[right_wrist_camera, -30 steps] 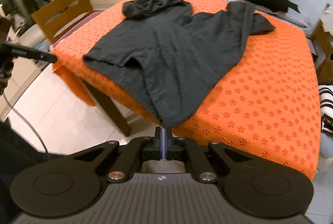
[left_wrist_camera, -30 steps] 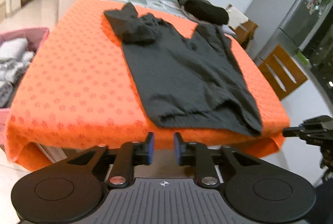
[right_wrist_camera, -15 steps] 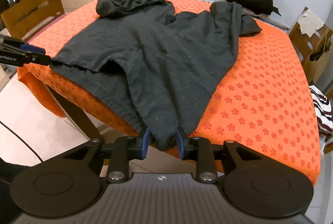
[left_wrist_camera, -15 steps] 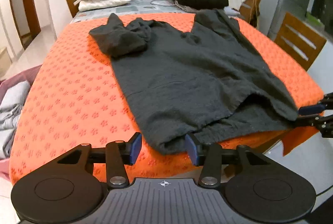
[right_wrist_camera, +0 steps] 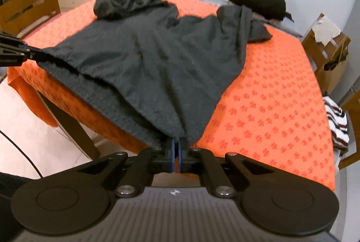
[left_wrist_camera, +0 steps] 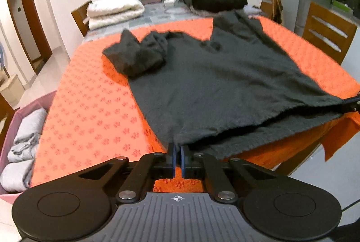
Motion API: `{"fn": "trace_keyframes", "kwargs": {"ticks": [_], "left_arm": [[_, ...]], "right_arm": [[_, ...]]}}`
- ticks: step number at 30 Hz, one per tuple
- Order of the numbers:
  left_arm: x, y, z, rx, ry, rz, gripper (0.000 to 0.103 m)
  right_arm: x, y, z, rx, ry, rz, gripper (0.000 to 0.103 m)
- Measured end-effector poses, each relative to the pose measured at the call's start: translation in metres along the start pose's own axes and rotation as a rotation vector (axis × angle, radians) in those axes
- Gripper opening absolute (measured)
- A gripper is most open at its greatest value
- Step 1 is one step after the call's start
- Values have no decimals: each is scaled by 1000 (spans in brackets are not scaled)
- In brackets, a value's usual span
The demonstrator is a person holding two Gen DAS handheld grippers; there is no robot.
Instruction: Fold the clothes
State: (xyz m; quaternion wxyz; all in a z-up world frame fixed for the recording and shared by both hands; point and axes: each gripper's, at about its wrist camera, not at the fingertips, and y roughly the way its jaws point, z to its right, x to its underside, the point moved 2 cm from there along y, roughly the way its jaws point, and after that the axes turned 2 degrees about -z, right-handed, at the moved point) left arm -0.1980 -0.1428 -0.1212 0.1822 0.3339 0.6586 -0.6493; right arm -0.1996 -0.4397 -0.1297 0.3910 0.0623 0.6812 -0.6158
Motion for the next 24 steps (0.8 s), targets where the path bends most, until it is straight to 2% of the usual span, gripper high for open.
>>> {"fn": "trace_keyframes", "kwargs": {"ticks": [5,11,17,24], "left_arm": [[-7,-42,1,-10,0,45,6],[2,-80,13,6,37,28,6],[32,-101,32,71,51,-50,6],[61,-94,44,137,49,-148,7]], "right_arm": [[-7,-37,-3,-21,-29,48,4],[3,-76,-6,-55,-40,51,4],[37,-99,-16,-86,-38,-16,4],[61,-92,-12,-102,-10,-106,4]]}}
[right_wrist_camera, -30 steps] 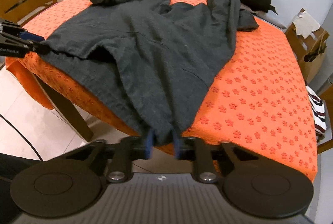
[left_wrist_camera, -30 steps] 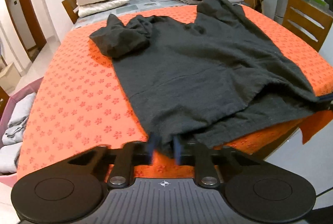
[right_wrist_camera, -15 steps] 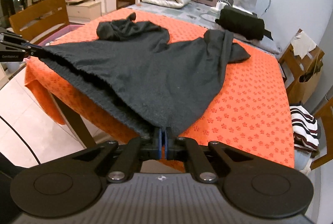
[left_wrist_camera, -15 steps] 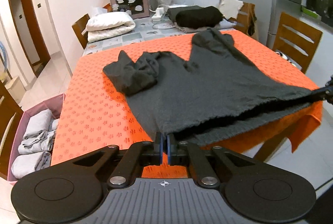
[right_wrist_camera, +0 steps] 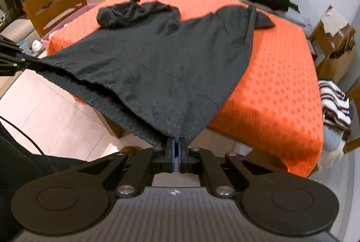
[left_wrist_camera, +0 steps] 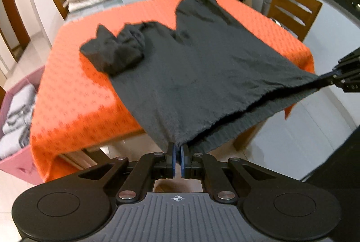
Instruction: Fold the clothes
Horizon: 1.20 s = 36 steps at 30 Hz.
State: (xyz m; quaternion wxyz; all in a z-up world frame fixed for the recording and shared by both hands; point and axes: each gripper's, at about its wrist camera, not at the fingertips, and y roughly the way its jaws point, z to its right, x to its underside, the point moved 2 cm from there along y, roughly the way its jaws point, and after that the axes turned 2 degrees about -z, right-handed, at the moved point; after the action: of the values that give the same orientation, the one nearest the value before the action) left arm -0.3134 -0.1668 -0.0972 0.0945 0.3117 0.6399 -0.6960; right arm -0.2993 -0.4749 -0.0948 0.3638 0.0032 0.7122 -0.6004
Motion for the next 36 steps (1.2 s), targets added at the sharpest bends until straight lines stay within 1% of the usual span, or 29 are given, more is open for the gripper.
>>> {"fn": "trace_keyframes", "kwargs": {"ticks": [2,3,4,5,6,7,11,13,15,19,22,26,30,33,36], "left_arm": [[2,4,-1,23,1,-13,9],[3,3,-3,45,-6,-9,14],[2,2,-7,52,-9,1,18],[0,0,-11,60,-12,12,26],[-1,-2,-15,68,-15,22,32],[-2,-3,-19,75,-19,33,33],[-16,-3,-40,29,-41,63,38],[-25,-1,-52,-13,-40,86,40],[-33,1,-62,-48,-36,109,46],[-52,11,-87,-90,-29,127,46],[-65,18,-106,-99,-42,138,48],[-82,33,-133,-100,-77,146,48],[-97,52,-166,-73,-159,133,48],[-108,67,-187,-50,-166,136,48],[-119,84,-209,-6,-183,126,48]], "right_arm": [[3,4,0,-5,4,-20,6],[3,6,1,-7,9,-21,6],[1,7,2,-10,15,-22,13],[0,8,3,-12,22,-22,19],[-1,9,3,-15,28,-22,28],[-4,10,4,-15,31,-19,29],[-19,14,7,-14,40,-1,30],[-26,16,7,-13,41,8,32],[-36,18,6,-17,37,17,32],[-54,23,2,-18,39,37,33],[-68,26,-1,-17,44,54,33],[-91,36,-4,-11,56,72,33],[-122,46,-9,-15,86,86,33],[-152,57,-14,-25,116,101,33],[-181,68,-19,-28,143,113,33]]}}
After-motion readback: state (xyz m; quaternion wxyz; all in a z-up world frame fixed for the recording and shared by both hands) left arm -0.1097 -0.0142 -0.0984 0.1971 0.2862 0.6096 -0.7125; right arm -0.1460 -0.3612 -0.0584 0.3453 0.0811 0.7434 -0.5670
